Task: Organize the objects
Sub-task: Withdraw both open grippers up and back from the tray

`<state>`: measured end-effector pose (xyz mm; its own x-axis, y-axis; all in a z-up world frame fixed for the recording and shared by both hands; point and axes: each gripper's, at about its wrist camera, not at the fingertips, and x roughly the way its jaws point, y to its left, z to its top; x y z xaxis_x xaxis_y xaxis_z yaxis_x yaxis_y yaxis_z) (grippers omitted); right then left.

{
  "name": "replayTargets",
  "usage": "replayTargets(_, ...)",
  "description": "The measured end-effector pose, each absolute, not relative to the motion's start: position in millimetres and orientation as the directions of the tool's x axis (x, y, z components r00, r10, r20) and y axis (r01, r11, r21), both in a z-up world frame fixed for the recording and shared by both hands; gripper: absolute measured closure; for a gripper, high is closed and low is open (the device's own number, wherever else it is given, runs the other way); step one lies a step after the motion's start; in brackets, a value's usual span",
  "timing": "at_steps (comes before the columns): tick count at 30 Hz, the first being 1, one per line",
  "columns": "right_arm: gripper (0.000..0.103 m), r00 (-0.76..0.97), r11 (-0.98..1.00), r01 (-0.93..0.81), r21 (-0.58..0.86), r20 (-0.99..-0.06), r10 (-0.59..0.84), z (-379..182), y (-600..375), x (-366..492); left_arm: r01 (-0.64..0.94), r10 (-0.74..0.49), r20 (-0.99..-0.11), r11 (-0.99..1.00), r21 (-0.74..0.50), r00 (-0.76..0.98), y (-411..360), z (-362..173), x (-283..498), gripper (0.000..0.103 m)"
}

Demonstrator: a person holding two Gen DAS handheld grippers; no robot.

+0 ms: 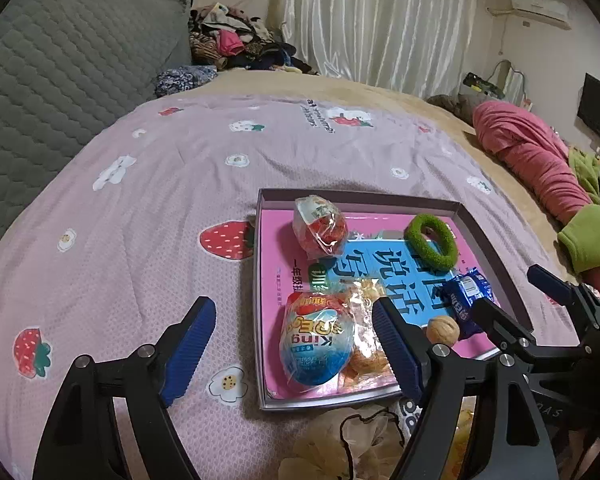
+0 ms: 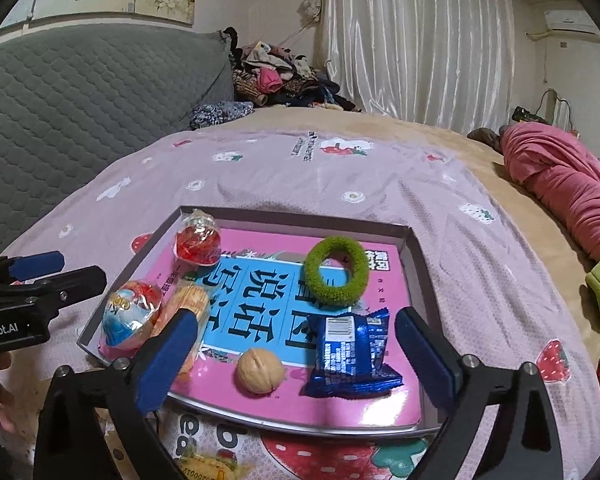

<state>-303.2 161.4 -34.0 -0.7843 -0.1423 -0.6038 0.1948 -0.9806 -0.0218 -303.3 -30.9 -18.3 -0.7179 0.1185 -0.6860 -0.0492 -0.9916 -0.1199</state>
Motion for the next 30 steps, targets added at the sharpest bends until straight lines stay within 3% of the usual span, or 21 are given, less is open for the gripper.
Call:
replayTargets(1,0.001,-0.786,-0.981,0.195,-0.021,-0.601,-0.144,-33,161,-303,-0.055,0.125,-0.683,-0.991,-0.124,-0.719,-30,-17,-302,0.018)
replayTargets(2,0.001,-0.789,-0.981,0.192,-0.018,-0.598,-0.143,-32,162,-302,-0.061,0.133,-0.679,-0.99,-0.129,-0.722,-30,-15,-301,0.005)
replayTargets(3,0.001,-0.791,-0.981,0.191,-0.016,-0.595,-0.144,-30,163,-302,-0.067,0.14,-0.669,-0.989,-0.134,-0.73,-31,-13,-299,0.001)
replayTargets(19,0.001,-0.822,-0.982,0.187,0.019,-0.545,-0.167,5,169,-275,-0.053,0.092,-0.643,-0.995,-0.079,-0.761,-29,8,-280,0.0)
replayTargets(30,0.001,-0.782,-0.986,0.161,0.053,-0.603,-0.16,17,186,-238,-0.02,0.073,-0.674,-0.996,-0.087,-0.735,-29,12,-240,0.0)
